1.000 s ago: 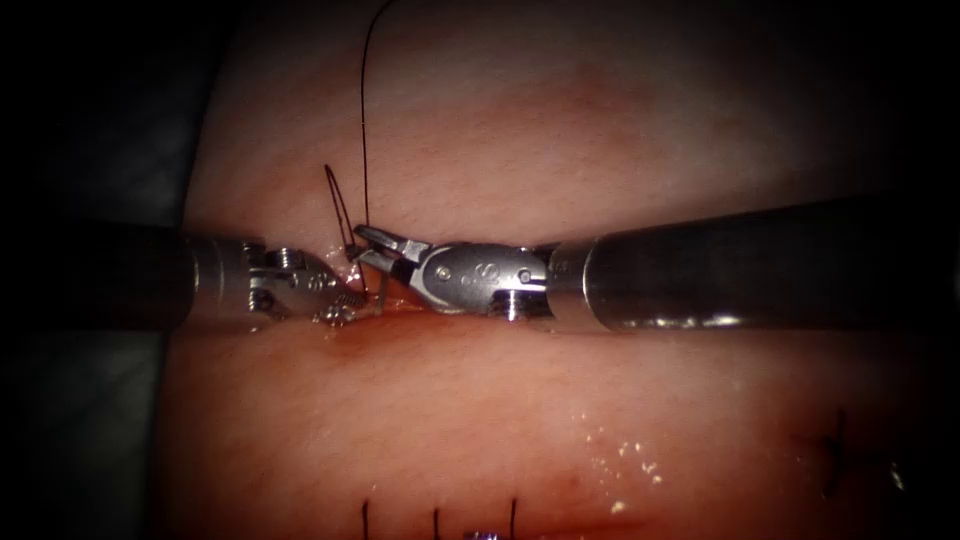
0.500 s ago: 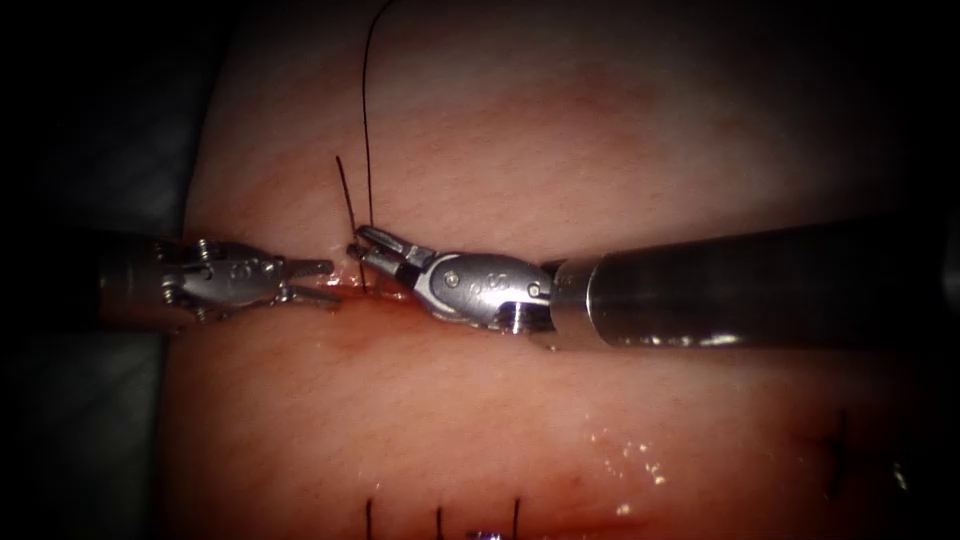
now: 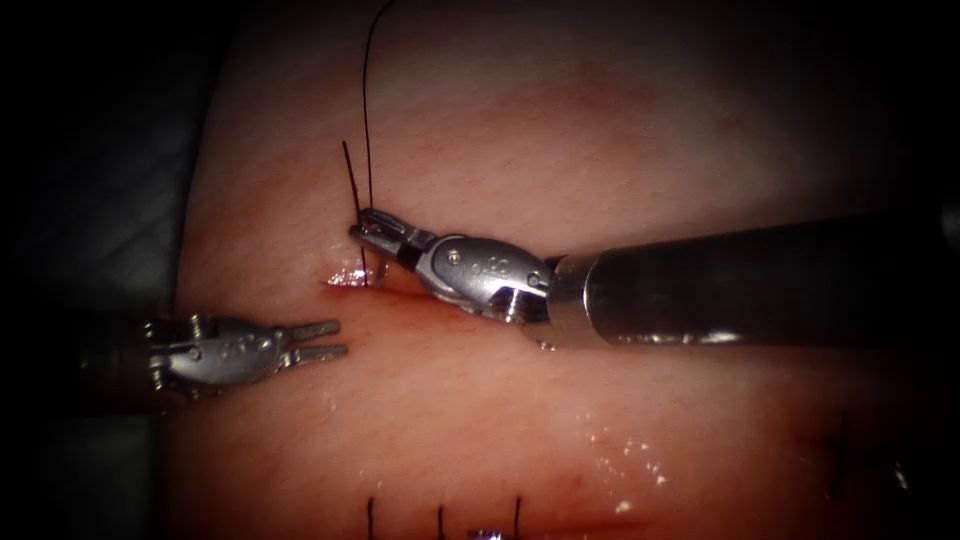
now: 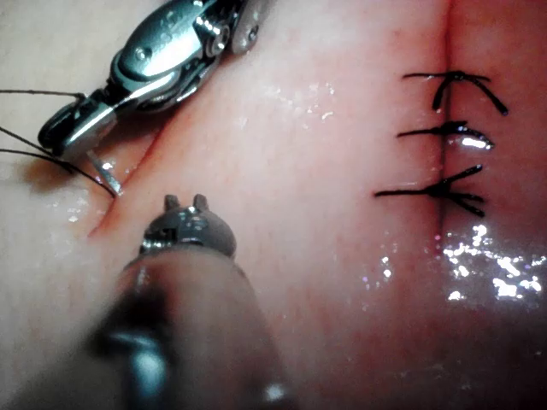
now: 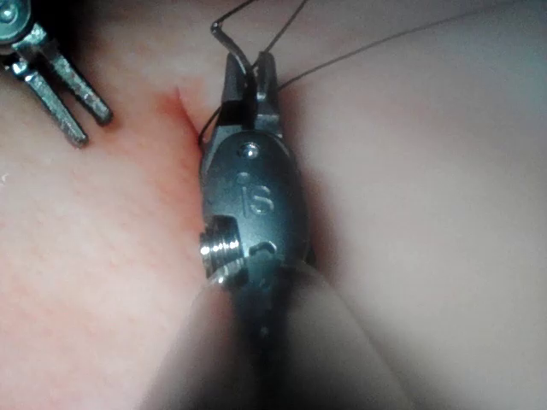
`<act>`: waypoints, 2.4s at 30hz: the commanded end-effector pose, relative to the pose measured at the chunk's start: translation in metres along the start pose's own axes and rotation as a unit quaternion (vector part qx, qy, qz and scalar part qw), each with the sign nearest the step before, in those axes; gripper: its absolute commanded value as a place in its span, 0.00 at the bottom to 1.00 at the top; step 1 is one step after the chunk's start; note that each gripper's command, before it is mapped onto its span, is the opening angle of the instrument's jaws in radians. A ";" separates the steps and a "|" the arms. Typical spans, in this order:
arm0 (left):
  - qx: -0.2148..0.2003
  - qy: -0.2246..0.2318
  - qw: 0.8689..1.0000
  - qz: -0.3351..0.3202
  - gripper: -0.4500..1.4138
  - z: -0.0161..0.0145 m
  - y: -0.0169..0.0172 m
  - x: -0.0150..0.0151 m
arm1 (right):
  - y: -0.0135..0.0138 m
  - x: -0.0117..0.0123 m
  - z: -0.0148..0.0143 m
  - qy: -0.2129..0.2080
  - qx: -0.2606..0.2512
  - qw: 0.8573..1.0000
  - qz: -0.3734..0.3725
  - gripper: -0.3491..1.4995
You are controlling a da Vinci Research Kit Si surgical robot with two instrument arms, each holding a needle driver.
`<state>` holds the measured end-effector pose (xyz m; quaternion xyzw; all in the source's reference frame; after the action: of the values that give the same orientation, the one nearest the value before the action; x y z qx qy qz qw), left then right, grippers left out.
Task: Wound Closure
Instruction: Use the right hand to throw the needle through the tissue below the wound.
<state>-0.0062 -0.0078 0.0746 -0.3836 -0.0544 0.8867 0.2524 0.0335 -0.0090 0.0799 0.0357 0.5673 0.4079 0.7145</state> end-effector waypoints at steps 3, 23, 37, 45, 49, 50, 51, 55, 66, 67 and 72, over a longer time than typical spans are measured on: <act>-0.010 -0.003 1.000 0.006 0.19 0.0021 0.0012 -0.0006 | -0.0003 -0.0005 0.0010 -0.004 0.003 1.000 0.027 0.00; -0.023 -0.004 1.000 0.018 0.12 0.0009 0.0004 -0.0024 | 0.0009 -0.0003 0.0016 -0.024 0.032 0.991 0.124 0.00; -0.024 -0.017 0.999 0.014 0.11 0.0029 0.0002 -0.0040 | 0.0014 0.0000 0.0018 -0.029 0.048 0.983 0.174 0.00; -0.026 -0.019 0.999 0.013 0.10 0.0029 0.0000 -0.0043 | 0.0015 0.0000 0.0018 -0.032 0.059 0.976 0.206 0.00; -0.026 -0.019 0.999 0.013 0.10 0.0030 0.0000 -0.0044 | 0.0014 0.0000 0.0021 -0.035 0.083 0.965 0.247 0.00; -0.026 -0.019 0.999 0.013 0.10 0.0030 -0.0001 -0.0044 | 0.0013 -0.0001 0.0022 -0.036 0.086 0.963 0.252 0.00; -0.026 -0.019 0.999 0.013 0.10 0.0030 -0.0001 -0.0044 | 0.0013 -0.0001 0.0023 -0.037 0.091 0.961 0.260 0.00; -0.027 -0.020 0.999 0.014 0.10 0.0030 -0.0002 -0.0045 | 0.0010 -0.0004 0.0025 -0.042 0.106 0.952 0.285 0.00; -0.028 -0.020 0.999 0.015 0.08 0.0028 -0.0005 -0.0047 | -0.0005 -0.0013 0.0023 -0.058 0.131 0.926 0.349 0.00; -0.028 -0.020 0.999 0.015 0.08 0.0028 -0.0005 -0.0047 | -0.0006 -0.0012 0.0023 -0.059 0.131 0.924 0.355 0.00; -0.028 -0.020 0.999 0.015 0.08 0.0029 -0.0006 -0.0048 | -0.0010 -0.0009 0.0024 -0.063 0.144 0.907 0.390 0.00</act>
<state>-0.0047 -0.0091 0.0794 -0.3733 -0.0782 0.8960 0.2276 0.0355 -0.0093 0.0805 0.3843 0.5138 0.5667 0.5169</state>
